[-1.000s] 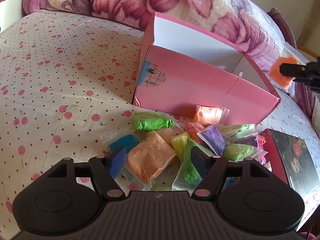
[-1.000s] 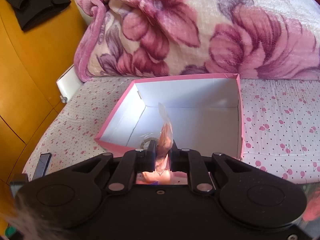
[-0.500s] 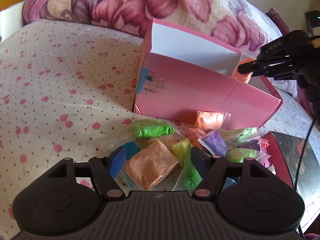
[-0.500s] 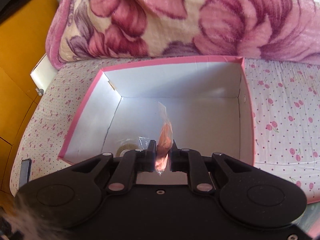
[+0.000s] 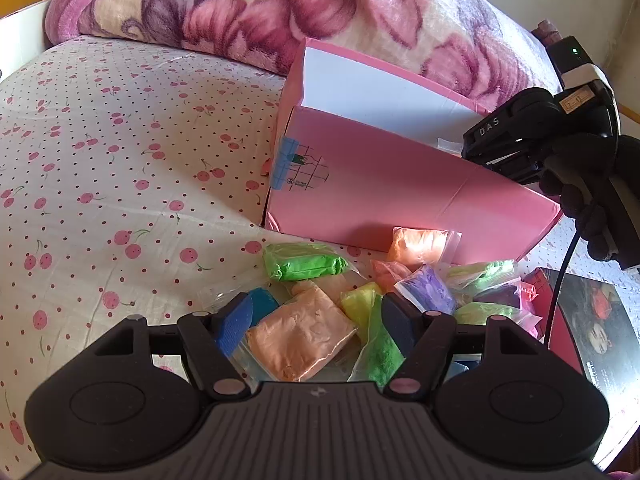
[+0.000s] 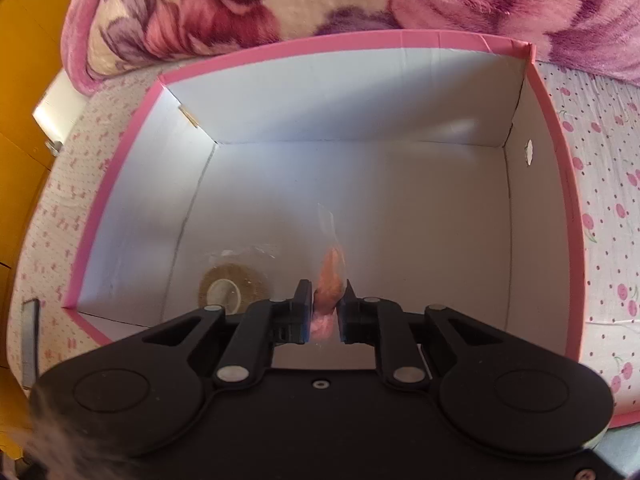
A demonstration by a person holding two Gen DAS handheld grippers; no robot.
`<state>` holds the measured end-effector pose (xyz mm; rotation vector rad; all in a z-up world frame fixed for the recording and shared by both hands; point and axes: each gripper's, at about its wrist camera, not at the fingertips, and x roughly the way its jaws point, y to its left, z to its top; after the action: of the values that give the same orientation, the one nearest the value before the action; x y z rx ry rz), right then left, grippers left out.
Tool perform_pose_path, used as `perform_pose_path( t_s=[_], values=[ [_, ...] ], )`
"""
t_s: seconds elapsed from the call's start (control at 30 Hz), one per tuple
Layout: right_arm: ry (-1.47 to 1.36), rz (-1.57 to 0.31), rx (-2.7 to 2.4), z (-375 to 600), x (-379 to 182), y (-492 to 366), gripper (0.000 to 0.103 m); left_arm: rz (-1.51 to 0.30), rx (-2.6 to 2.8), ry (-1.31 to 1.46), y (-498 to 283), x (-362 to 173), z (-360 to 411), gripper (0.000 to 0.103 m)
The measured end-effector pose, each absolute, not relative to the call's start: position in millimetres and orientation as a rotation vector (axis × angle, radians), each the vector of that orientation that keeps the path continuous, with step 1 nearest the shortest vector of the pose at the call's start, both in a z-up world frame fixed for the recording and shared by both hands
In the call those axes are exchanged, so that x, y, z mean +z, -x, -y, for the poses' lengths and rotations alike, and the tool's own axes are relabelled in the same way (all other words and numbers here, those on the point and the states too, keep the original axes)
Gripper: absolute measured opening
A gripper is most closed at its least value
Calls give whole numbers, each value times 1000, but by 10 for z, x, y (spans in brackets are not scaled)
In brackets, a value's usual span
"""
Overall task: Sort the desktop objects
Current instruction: 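Move the orange clay bag into the pink box and open the right tool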
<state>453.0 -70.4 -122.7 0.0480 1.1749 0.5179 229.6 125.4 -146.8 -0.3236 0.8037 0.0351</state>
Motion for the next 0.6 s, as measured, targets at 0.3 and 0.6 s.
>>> perform_pose_path(
  t_s=[0.3, 0.6],
  values=[
    [-63, -1025, 538, 885, -837, -4085, 63, -808, 44, 322, -2288, -1479, -1274, 70],
    [-86, -899, 581, 1086, -579, -3707, 63, -797, 55, 350, -2238, -1423, -1372, 70]
  ],
)
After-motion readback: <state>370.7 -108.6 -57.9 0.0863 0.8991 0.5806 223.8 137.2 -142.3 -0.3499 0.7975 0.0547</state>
